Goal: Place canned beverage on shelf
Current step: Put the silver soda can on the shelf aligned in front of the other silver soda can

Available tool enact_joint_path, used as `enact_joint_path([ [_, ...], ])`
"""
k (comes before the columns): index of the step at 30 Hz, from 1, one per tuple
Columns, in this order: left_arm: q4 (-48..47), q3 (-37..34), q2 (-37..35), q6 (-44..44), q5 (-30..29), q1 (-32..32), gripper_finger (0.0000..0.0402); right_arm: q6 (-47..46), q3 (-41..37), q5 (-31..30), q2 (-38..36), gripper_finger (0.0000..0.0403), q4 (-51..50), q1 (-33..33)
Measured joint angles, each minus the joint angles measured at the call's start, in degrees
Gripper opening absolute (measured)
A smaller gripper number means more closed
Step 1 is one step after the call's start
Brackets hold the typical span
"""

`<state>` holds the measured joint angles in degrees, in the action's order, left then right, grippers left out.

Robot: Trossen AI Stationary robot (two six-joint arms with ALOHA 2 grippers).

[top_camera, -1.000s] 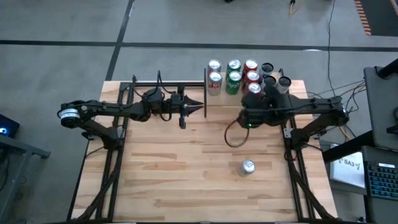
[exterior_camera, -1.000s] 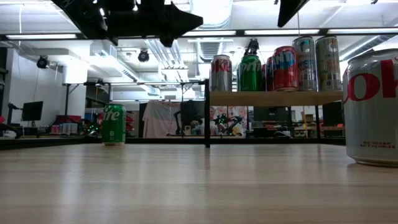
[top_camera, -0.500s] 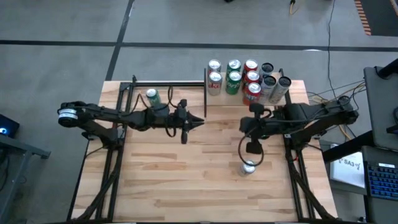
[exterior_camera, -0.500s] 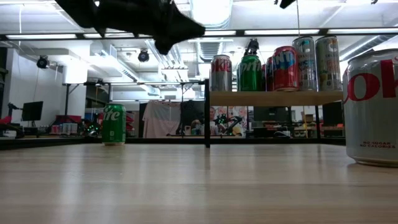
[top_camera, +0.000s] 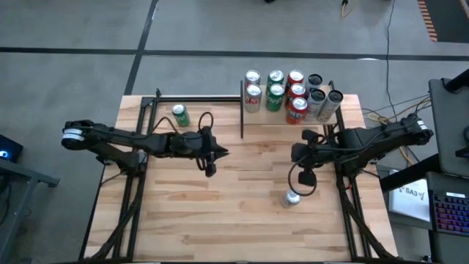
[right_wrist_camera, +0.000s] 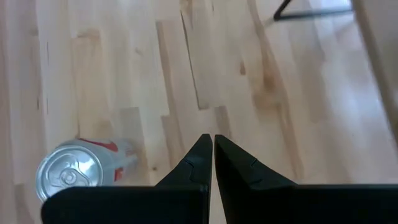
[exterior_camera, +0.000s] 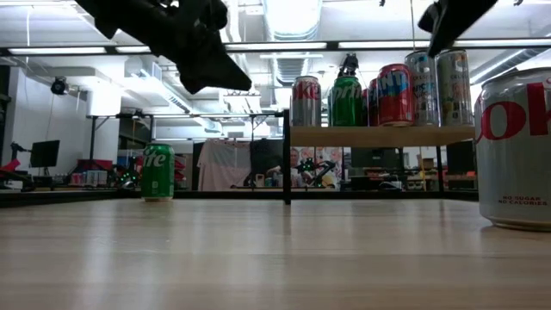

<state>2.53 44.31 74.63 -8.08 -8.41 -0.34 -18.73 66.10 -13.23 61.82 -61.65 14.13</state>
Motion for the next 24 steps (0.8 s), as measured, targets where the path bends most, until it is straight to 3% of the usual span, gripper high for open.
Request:
enact_joint_path([
  [6,4.42,0.0,0.09,-0.08,-0.06,0.0,0.0036,-2.22,-2.73,0.44,0.93,0.0009,0.89,0.0],
  [11,5.04,0.0,0.11,-0.61,-0.06,-0.26,0.0036,-3.29,-2.05,4.98,3.05,0.0034,0.89,0.02],
  [24,6.94,0.0,0.17,-1.49,-0.06,-0.39,0.0036,-5.89,1.38,6.73,6.0,0.0242,0.74,2.63],
])
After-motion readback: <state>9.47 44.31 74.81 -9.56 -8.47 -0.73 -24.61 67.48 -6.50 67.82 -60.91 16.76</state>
